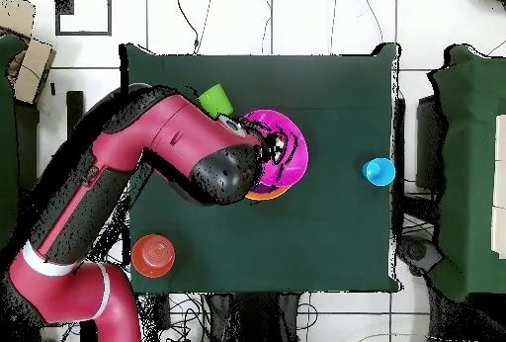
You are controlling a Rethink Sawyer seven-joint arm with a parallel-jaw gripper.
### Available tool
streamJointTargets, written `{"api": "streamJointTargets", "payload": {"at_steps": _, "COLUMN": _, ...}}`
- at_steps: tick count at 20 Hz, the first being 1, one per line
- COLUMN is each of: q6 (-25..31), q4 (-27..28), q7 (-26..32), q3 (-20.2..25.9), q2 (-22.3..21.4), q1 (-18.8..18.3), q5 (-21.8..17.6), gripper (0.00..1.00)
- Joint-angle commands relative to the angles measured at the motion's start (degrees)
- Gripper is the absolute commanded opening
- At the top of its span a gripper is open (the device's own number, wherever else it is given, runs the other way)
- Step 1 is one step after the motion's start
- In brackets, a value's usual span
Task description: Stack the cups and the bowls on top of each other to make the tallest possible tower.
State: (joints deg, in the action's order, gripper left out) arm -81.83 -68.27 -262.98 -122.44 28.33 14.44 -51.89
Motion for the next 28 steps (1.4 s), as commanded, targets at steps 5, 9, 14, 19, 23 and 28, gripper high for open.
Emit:
{"api": "streamJointTargets", "payload": {"at_steps": 5, "q6": -0.75, "q4": 7.62, "q7": -11.58, "q3": 6.5, "q2": -0.11, "q1": -1.2, "q5": -0.19, "gripper": 1.0}}
{"api": "streamJointTargets", "payload": {"at_steps": 9, "q6": 0.39, "q4": 8.88, "q7": -9.55, "q3": 7.36, "q2": -0.24, "q1": -1.99, "q5": -0.84, "gripper": 1.0}}
{"api": "streamJointTargets", "payload": {"at_steps": 14, "q6": 6.26, "q4": 10.28, "q7": -4.23, "q3": 7.78, "q2": -0.2, "q1": -4.24, "q5": -3.69, "gripper": 1.0}}
{"api": "streamJointTargets", "payload": {"at_steps": 19, "q6": 11.34, "q4": 9.46, "q7": 3.62, "q3": 9.57, "q2": 0.32, "q1": -6.26, "q5": -2.3, "gripper": 1.0}}
{"api": "streamJointTargets", "payload": {"at_steps": 23, "q6": 10.71, "q4": 9.41, "q7": 10.2, "q3": 12.51, "q2": -1.37, "q1": -7.62, "q5": -1.4, "gripper": 1.0}}
{"api": "streamJointTargets", "payload": {"at_steps": 28, "q6": 13.38, "q4": 10.1, "q7": 8.33, "q3": 13.69, "q2": -1.65, "q1": -6.49, "q5": -1.37, "gripper": 1.0}}
